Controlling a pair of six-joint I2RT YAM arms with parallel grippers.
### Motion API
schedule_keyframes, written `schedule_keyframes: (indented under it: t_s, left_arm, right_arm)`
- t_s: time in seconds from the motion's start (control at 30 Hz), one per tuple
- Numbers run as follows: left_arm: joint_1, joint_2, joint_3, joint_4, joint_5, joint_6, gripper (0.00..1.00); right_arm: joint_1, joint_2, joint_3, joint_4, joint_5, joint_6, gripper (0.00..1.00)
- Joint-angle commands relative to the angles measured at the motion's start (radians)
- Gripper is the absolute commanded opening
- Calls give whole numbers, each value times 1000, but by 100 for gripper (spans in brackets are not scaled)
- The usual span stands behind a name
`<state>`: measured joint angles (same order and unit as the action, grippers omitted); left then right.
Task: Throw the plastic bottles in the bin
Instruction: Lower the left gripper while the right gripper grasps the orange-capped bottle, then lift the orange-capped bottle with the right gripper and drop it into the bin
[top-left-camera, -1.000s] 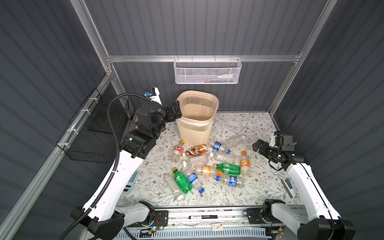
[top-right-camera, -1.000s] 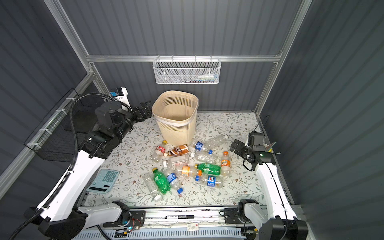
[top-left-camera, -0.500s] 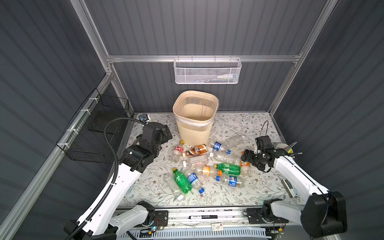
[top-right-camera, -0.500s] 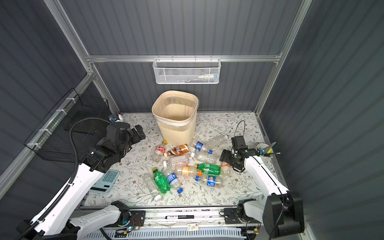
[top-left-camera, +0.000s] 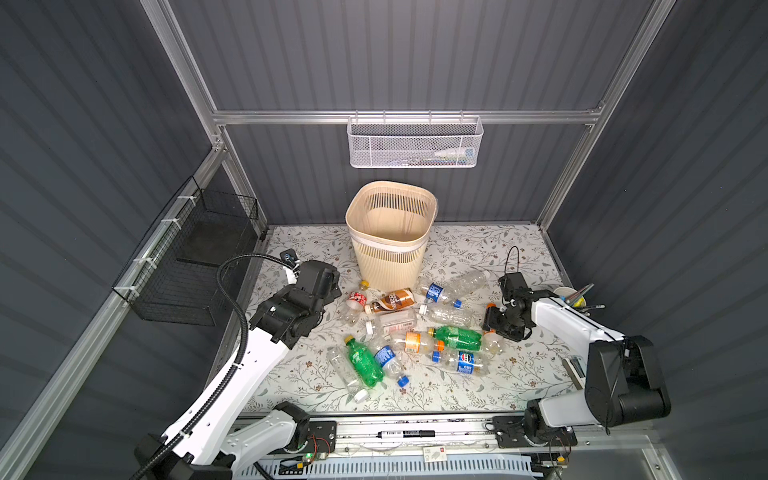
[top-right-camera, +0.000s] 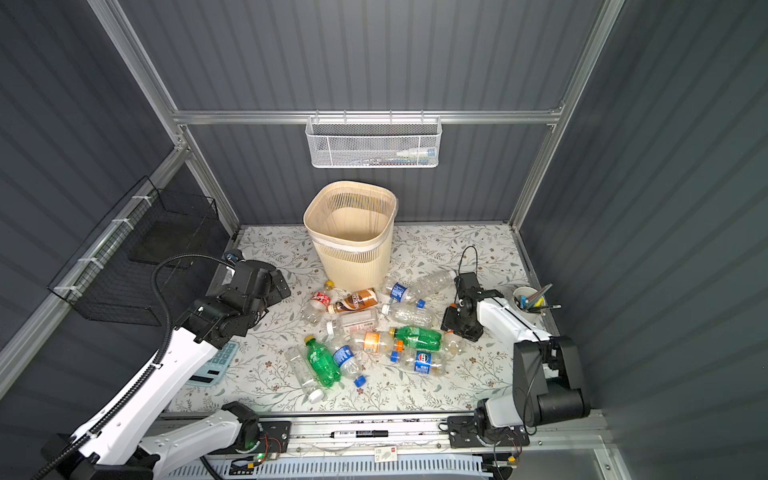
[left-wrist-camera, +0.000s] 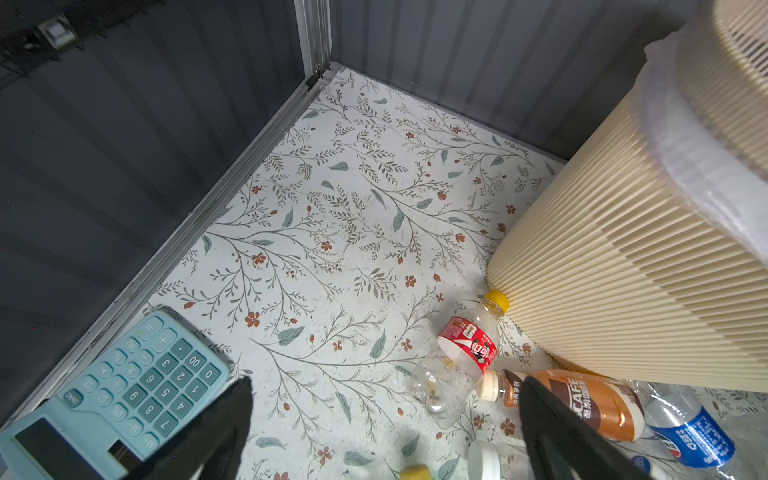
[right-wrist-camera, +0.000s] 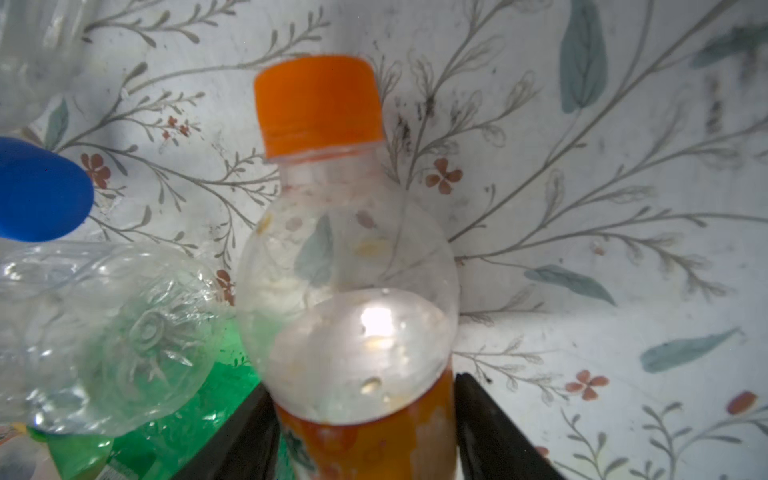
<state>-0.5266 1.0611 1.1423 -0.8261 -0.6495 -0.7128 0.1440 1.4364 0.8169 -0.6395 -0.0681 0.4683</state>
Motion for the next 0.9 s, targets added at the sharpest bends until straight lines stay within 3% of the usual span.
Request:
schedule_keyframes:
  t_s: [0.0, 0.2, 0.33, 0.5, 0.73, 0.87]
  left_arm:
    - [2, 0, -13, -18, 20, -34, 100]
    - [4, 16, -32, 1, 48, -45, 100]
    - [8, 34, -50, -7, 66, -61, 100]
    - [10, 35, -104, -52, 92, -102, 100]
    - [10, -17, -203, -93, 162, -183, 100]
    - [8, -47, -245, -93, 208, -227, 100]
  right_arm:
    - [3, 1, 26, 1, 6, -23, 57]
    - [-15, -93, 100, -22, 1, -79, 39]
    - [-92, -199, 253, -86, -30, -105, 38]
    - [-170, -282, 577, -80, -58, -94, 41]
    - [-149, -134, 963, 138, -201, 123, 41]
    - [32, 37, 1133, 185, -196, 109, 43]
